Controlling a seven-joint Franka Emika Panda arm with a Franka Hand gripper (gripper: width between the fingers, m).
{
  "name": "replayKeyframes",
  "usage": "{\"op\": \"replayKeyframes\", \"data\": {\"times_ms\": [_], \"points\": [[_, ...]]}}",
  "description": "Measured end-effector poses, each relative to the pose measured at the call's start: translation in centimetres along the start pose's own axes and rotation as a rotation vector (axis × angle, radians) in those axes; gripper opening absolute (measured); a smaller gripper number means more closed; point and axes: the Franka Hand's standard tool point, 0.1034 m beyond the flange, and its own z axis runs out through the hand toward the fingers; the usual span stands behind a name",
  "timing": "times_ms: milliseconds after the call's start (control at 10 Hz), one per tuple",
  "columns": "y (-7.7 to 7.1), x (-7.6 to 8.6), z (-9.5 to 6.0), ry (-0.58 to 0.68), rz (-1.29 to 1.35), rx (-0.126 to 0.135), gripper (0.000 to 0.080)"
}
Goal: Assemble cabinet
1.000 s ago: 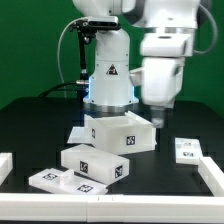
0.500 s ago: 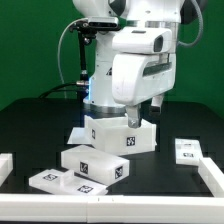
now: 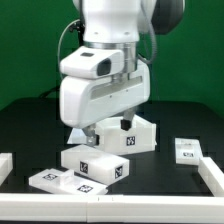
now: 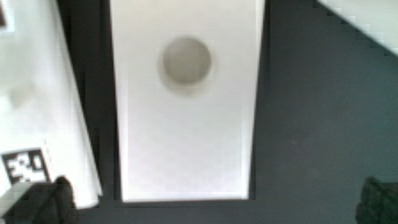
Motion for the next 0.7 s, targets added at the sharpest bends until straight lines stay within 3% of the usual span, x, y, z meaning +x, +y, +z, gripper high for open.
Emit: {"op": "replayKeyframes", "data": {"times_ms": [300, 500, 700], "points": [[-0.2, 0.1, 0.4, 0.003, 0.000, 0.001, 0.0797], [0.5, -1.1, 3.3, 0.002, 0.055, 0.029, 0.0797], [0.2, -0.7, 4.8, 0.029, 0.072, -0.005, 0.0797]]}}
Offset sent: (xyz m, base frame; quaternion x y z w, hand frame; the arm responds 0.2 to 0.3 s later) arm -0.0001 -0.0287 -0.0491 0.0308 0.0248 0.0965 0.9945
